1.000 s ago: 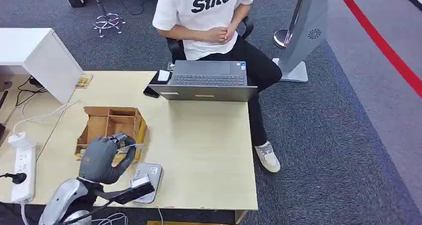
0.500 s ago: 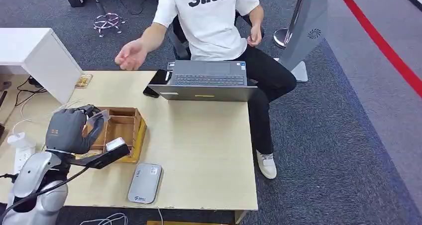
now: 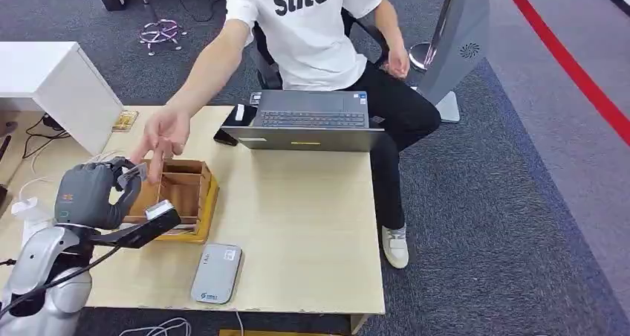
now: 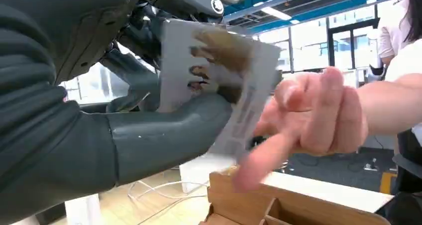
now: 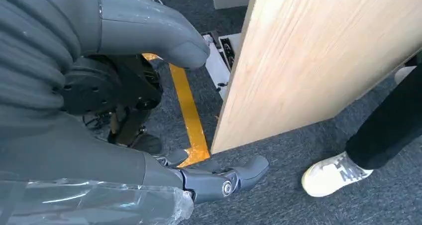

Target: Pass the card to the sensor for recognition and then transmit it.

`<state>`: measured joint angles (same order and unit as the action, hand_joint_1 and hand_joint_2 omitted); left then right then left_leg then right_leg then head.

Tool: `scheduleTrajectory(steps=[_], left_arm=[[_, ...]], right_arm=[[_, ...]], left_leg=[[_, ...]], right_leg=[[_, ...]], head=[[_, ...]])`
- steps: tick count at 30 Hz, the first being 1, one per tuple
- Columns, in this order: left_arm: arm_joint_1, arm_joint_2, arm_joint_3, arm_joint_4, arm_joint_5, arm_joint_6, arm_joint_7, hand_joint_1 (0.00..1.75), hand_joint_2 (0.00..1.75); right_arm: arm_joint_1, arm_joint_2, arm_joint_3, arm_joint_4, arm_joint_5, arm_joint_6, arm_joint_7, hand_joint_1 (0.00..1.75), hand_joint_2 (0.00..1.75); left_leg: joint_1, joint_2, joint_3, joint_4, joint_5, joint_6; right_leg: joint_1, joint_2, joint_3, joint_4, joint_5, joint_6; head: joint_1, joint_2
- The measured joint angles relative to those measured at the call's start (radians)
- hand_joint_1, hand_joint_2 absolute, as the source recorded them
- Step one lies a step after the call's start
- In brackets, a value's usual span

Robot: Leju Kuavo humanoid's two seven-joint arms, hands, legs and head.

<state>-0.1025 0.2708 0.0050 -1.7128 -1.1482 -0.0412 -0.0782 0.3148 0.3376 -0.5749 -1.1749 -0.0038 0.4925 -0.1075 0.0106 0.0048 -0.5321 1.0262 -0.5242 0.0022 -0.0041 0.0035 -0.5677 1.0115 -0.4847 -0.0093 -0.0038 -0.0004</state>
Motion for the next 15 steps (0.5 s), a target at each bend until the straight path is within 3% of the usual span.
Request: scheduleTrajectory(steps=[7, 8, 9, 15], left_arm=[[0.0, -0.009, 0.008, 0.0, -0.002, 0.003, -0.01, 1.75, 1.75], [-0.001, -0.01, 0.008, 0.0, -0.003, 0.003, -0.01, 1.64, 1.75], [-0.001, -0.011, 0.009, -0.001, -0.003, 0.003, -0.01, 0.16, 1.75], [-0.002, -0.019, 0.01, -0.01, -0.002, 0.005, -0.011, 0.16, 1.75]], right_arm=[[0.0, 0.0, 0.0, 0.0, -0.001, -0.001, 0.0, 0.0, 1.75], [0.0, 0.0, -0.001, 0.0, -0.001, -0.001, 0.0, 0.0, 1.75], [0.0, 0.0, -0.001, 0.0, -0.001, -0.001, 0.0, 0.0, 1.75], [0.0, 0.0, -0.001, 0.0, -0.001, -0.004, 0.0, 0.0, 1.75]], left_leg=[[0.0, 0.0, 0.0, 0.0, 0.0, 0.0], [0.0, 0.0, 0.0, 0.0, 0.0, 0.0], [0.0, 0.0, 0.0, 0.0, 0.0, 0.0], [0.0, 0.0, 0.0, 0.0, 0.0, 0.0]], right_leg=[[0.0, 0.0, 0.0, 0.0, 0.0, 0.0], [0.0, 0.0, 0.0, 0.0, 0.0, 0.0], [0.0, 0.0, 0.0, 0.0, 0.0, 0.0], [0.0, 0.0, 0.0, 0.0, 0.0, 0.0]], head=[[0.0, 0.0], [0.0, 0.0], [0.0, 0.0], [0.0, 0.0]])
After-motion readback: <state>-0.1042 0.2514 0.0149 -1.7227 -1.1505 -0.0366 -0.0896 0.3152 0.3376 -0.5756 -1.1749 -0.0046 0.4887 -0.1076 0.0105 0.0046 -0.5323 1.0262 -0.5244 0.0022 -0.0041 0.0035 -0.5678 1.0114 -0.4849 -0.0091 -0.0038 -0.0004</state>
